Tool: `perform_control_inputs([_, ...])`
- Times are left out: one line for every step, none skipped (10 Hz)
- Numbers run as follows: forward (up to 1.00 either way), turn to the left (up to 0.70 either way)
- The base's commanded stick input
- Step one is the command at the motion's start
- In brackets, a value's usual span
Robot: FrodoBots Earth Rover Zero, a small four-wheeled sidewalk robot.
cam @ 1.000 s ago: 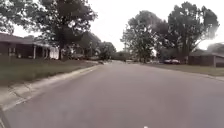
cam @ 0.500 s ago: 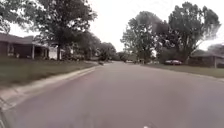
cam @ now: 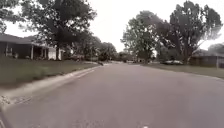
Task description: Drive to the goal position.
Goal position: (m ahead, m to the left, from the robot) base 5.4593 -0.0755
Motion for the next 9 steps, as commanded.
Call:
perform_control_inputs([0.7,0.0])
perform_control_inputs([0.7,0.0])
perform_control_inputs([0.7,0.0])
perform_control_inputs([0.7,0.0])
perform_control_inputs([0.7,0.0])
perform_control_inputs([0.7,0.0])
perform_control_inputs([0.7,0.0])
perform_control_inputs([0.7,0.0])
perform_control_inputs([0.7,0.0])
